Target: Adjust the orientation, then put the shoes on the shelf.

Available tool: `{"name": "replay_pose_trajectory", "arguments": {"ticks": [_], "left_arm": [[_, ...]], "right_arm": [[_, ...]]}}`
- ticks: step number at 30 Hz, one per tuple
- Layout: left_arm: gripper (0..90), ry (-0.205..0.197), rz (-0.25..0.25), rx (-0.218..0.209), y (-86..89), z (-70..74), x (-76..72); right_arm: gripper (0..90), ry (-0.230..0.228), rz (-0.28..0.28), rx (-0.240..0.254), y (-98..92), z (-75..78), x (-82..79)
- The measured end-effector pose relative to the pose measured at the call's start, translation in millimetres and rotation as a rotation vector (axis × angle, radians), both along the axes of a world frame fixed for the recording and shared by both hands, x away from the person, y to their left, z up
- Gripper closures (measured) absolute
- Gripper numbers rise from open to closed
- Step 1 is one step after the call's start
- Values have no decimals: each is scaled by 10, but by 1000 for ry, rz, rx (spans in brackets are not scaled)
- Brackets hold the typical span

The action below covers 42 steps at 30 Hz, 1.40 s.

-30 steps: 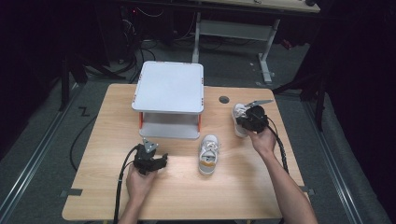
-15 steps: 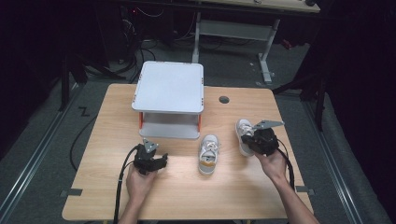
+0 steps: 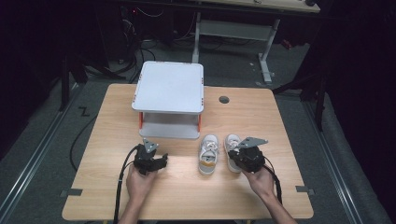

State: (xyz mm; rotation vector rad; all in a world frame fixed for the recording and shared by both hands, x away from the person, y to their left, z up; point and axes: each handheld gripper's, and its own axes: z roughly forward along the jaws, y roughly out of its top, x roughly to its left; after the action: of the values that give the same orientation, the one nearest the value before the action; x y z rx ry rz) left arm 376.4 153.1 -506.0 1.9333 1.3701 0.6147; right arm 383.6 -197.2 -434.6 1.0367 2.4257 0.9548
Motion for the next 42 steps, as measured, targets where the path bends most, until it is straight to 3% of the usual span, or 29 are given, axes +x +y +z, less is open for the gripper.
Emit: {"name": "replay_pose_trajectory", "arguments": {"ticks": [7, 14, 18, 22, 26, 27, 30, 33, 38, 42], "left_arm": [[332, 1, 2, 1, -2, 1, -1], [332, 0, 3, 1, -4, 0, -1], [328, 1, 4, 0, -6, 0, -1], [316, 3, 5, 0, -17, 1, -4], [308, 4, 7, 3, -23, 1, -3], [307, 4, 9, 3, -25, 1, -3], [305, 10, 17, 9, -36, 6, -4], [296, 8, 22, 3, -47, 2, -1], [288, 10, 22, 1, -52, 3, 1], [285, 11, 17, 8, -53, 5, 5]], "right_arm": [[856, 17, 33, 14, 170, -52, -54], [841, 66, 42, 45, 176, -102, -44], [812, 84, 50, 101, 112, -135, -26], [668, 102, 40, 161, 44, -132, -16], [595, 81, 51, 223, -81, -97, -45], [587, 56, 49, 245, -139, -90, -68], [579, 10, 9, 279, -298, -108, -115], [557, -4, -60, 308, -523, -180, -100], [516, -23, -190, 276, -809, -321, 1], [497, -13, -286, 178, -954, -481, 160]]}}
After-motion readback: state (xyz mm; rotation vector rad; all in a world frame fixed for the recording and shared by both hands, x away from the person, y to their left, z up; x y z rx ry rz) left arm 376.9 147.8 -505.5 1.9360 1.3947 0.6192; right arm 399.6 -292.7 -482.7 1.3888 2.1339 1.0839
